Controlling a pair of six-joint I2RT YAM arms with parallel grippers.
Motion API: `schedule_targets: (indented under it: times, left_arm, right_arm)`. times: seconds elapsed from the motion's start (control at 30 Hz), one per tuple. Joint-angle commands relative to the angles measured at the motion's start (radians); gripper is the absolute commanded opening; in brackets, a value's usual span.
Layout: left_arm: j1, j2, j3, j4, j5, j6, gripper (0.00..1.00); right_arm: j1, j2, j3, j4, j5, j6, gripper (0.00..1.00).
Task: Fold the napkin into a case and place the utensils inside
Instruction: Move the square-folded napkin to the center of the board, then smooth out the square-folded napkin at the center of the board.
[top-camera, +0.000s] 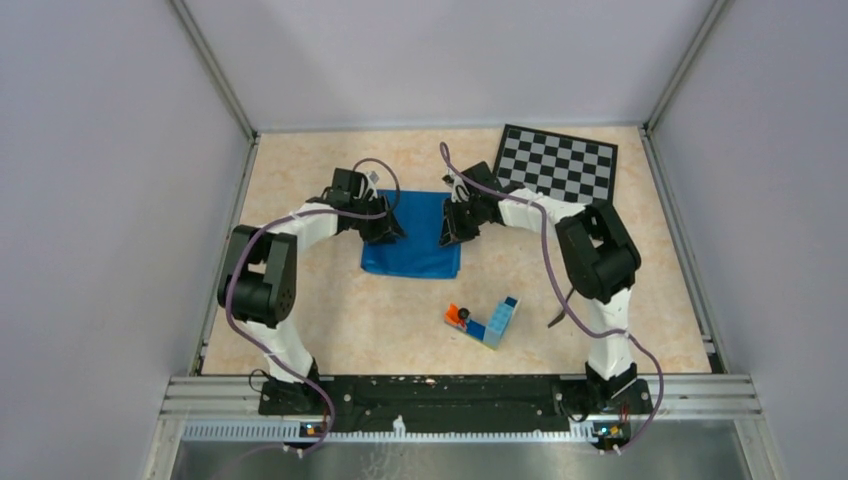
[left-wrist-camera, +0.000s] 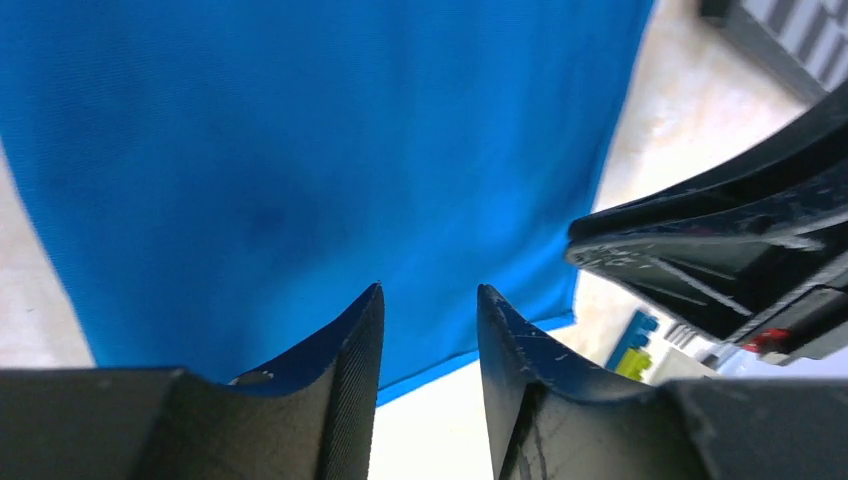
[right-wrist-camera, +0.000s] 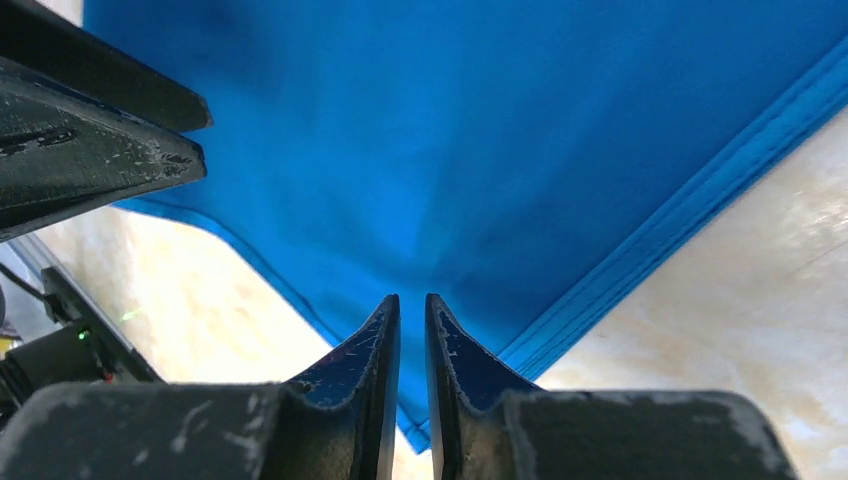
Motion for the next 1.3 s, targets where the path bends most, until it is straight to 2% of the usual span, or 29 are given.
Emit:
schedule_targets:
  times: [0.0, 0.13, 0.33, 0.47, 0.57, 0.63, 0.7, 0.73, 0.8, 0.83, 0.93, 1.03, 1.13, 1.27]
  left_arm:
    - [0.003, -0.01, -0.032, 0.02, -0.066, 0.012, 0.44]
    - [0.002, -0.065, -0.136, 0.032, -0.112, 0.014, 0.44]
    - [0.002, -0.148, -0.21, 0.027, -0.098, 0.017, 0.46]
    - [0.006, -0.258, -0.182, -0.034, -0.099, 0.033, 0.62]
    - [0.024, -0.354, -0.149, -0.13, -0.147, 0.045, 0.75]
    - [0.054, -0.402, -0.16, -0.183, -0.168, 0.012, 0.8]
    - [0.104, -0.436, -0.204, -0.212, -0.148, -0.052, 0.81]
    - [0.126, -0.449, -0.234, -0.217, -0.13, -0.084, 0.8]
    - [0.168, -0.481, -0.326, -0.19, -0.094, -0.158, 0.76]
    - [0.18, -0.501, -0.366, -0.159, -0.082, -0.189, 0.74]
    - [0.183, -0.545, -0.478, -0.007, -0.035, -0.243, 0.67]
    - [0.182, -0.542, -0.515, 0.08, 0.002, -0.26, 0.63]
    - [0.183, -0.519, -0.51, 0.097, 0.01, -0.243, 0.62]
    - [0.183, -0.513, -0.516, 0.1, -0.001, -0.231, 0.56]
  right_arm:
    - [-0.032, 0.034, 0.032, 0.054, 0.009, -0.032, 0.15]
    - [-0.032, 0.11, 0.151, -0.015, 0.041, -0.131, 0.16]
    - [-0.024, 0.209, 0.345, -0.099, -0.037, -0.173, 0.21]
    - [-0.008, 0.166, 0.407, -0.202, 0.039, -0.148, 0.32]
    - [-0.01, 0.034, 0.301, -0.254, 0.173, 0.003, 0.43]
    - [-0.02, -0.073, 0.152, -0.218, 0.159, 0.107, 0.45]
    - [-0.042, -0.178, -0.012, -0.117, 0.05, 0.207, 0.48]
    - [-0.054, -0.22, -0.11, -0.067, 0.016, 0.251, 0.54]
    - [-0.064, -0.296, -0.234, 0.05, 0.005, 0.318, 0.66]
    - [-0.064, -0.319, -0.274, 0.085, 0.017, 0.338, 0.68]
    - [-0.064, -0.305, -0.341, 0.178, -0.059, 0.396, 0.66]
    - [-0.064, -0.288, -0.404, 0.268, -0.086, 0.466, 0.6]
    - [-0.064, -0.265, -0.431, 0.307, -0.078, 0.51, 0.55]
    - [-0.067, -0.236, -0.459, 0.361, -0.062, 0.548, 0.51]
